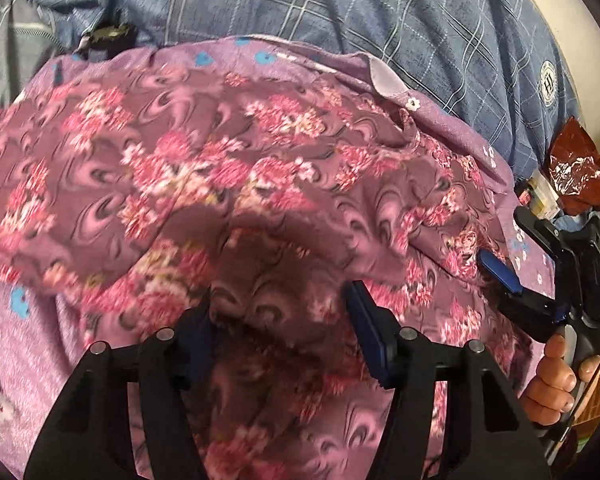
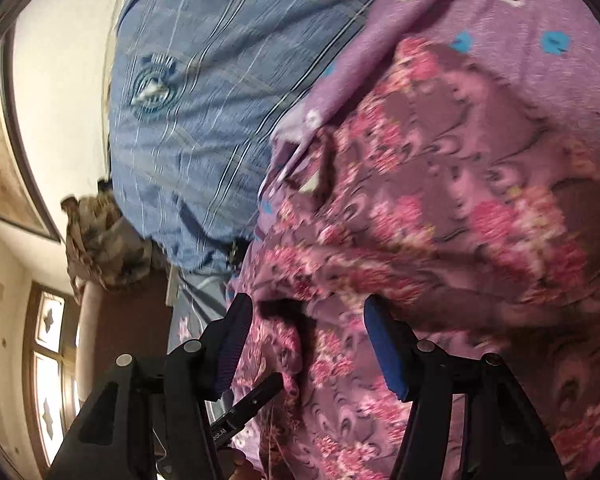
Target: Fold small clothes
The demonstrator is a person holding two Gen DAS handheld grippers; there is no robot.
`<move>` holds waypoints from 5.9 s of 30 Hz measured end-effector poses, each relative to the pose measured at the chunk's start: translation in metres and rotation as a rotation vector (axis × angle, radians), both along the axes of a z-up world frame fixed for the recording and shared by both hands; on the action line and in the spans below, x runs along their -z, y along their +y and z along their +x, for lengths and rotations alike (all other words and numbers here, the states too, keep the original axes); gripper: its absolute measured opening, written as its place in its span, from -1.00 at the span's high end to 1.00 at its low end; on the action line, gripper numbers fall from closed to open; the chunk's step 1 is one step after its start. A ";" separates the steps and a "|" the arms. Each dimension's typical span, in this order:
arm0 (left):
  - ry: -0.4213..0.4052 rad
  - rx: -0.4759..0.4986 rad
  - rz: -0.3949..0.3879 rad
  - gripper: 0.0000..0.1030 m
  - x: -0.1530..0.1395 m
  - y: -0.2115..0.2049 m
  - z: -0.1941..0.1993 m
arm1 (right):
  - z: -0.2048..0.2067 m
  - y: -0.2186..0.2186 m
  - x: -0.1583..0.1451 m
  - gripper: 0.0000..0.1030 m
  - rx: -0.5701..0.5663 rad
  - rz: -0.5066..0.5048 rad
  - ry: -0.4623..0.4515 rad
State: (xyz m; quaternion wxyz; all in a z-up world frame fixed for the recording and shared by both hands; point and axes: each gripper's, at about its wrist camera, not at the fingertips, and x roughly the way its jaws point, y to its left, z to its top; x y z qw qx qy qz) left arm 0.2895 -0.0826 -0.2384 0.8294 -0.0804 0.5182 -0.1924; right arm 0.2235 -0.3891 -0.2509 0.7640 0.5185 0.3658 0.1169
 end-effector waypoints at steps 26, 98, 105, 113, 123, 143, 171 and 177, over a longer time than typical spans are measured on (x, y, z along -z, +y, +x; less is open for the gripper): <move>-0.211 0.052 -0.143 0.83 -0.042 0.017 0.041 | -0.017 -0.036 -0.006 -0.18 0.096 -0.030 -0.089; -0.107 -0.099 0.099 0.87 -0.010 0.069 0.069 | 0.119 0.049 -0.037 -0.09 -0.136 -0.435 0.087; -0.140 -0.077 0.092 0.87 -0.015 0.067 0.062 | 0.126 0.085 -0.050 -0.08 -0.320 -0.610 0.019; -0.149 -0.057 0.122 0.87 -0.012 0.066 0.063 | 0.151 0.111 -0.019 0.00 -0.522 -0.720 0.116; -0.147 -0.065 0.130 0.88 -0.012 0.068 0.064 | 0.117 0.103 -0.018 0.11 -0.755 -0.744 0.078; -0.131 -0.110 0.077 0.88 -0.016 0.083 0.070 | 0.088 0.141 -0.029 0.93 -0.757 -1.025 0.000; -0.143 -0.087 0.269 1.00 0.010 0.048 0.078 | 0.112 0.006 -0.048 0.28 -0.113 -0.562 -0.042; -0.239 -0.051 0.100 1.00 -0.016 0.041 0.065 | 0.080 -0.008 -0.051 0.25 -0.071 -0.561 0.030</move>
